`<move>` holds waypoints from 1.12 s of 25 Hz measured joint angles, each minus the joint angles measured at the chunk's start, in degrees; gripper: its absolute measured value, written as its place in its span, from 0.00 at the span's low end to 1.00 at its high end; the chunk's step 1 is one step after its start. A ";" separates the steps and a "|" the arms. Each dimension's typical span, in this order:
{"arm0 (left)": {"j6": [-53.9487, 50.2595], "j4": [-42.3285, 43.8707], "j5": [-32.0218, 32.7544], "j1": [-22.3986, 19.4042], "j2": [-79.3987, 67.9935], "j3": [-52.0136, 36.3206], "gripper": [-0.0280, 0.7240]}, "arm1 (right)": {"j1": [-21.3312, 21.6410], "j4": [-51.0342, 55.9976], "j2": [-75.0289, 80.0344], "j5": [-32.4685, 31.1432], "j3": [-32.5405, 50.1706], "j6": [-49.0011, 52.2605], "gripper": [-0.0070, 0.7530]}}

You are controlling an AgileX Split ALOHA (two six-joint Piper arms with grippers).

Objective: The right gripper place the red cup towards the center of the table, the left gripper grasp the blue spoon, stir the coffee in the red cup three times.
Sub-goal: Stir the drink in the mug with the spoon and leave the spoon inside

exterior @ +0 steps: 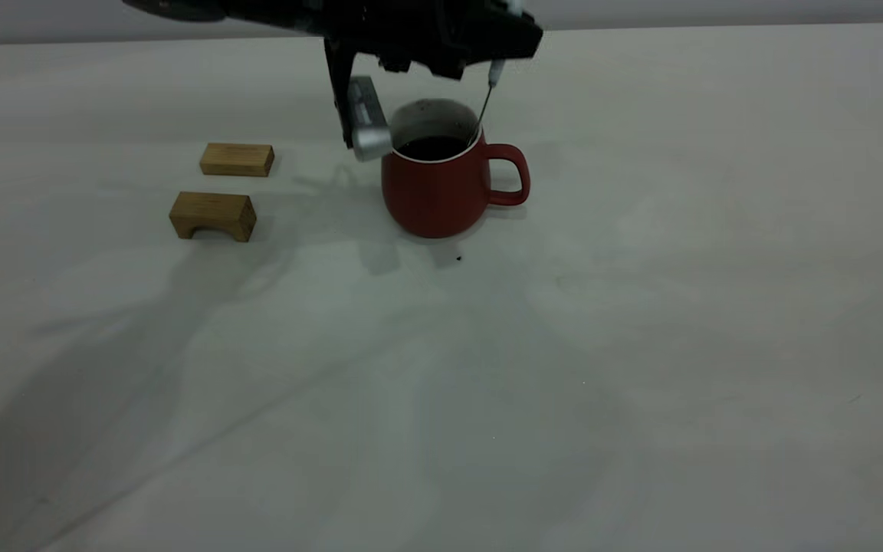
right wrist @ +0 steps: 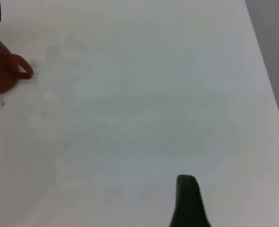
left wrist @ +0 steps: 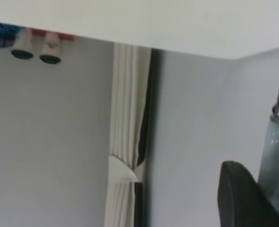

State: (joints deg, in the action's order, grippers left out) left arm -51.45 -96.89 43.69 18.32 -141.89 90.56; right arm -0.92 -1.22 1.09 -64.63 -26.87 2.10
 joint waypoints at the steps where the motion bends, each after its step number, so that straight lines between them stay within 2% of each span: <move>1: -0.02 0.55 0.00 -0.16 0.00 0.00 0.24 | 0.00 0.00 0.00 0.00 0.00 0.00 0.77; 6: -0.07 1.95 -0.82 -2.77 0.00 0.11 0.24 | 0.00 0.00 0.00 0.00 0.00 0.00 0.77; 10: 1.52 -0.79 -4.03 -3.44 -0.49 0.88 0.24 | 0.00 0.00 0.00 0.00 0.00 0.00 0.77; 18: 3.84 -1.40 -2.69 -0.04 -4.26 6.09 0.24 | 0.00 0.00 0.00 0.00 0.00 0.00 0.77; 21: 1.20 2.18 1.09 -0.24 -4.31 6.35 0.24 | 0.00 0.00 0.00 0.00 0.00 0.00 0.77; 24: -5.02 7.41 4.45 -2.11 -4.31 6.42 0.24 | 0.00 0.00 0.00 0.00 0.00 0.00 0.77; 28: -10.31 9.69 3.70 -4.54 -3.96 6.42 0.24 | 0.00 0.00 0.00 0.00 0.00 0.00 0.77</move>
State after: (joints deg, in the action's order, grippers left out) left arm -61.76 -87.20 47.38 13.78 -145.85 96.98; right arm -0.92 -1.22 1.09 -64.63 -26.87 2.10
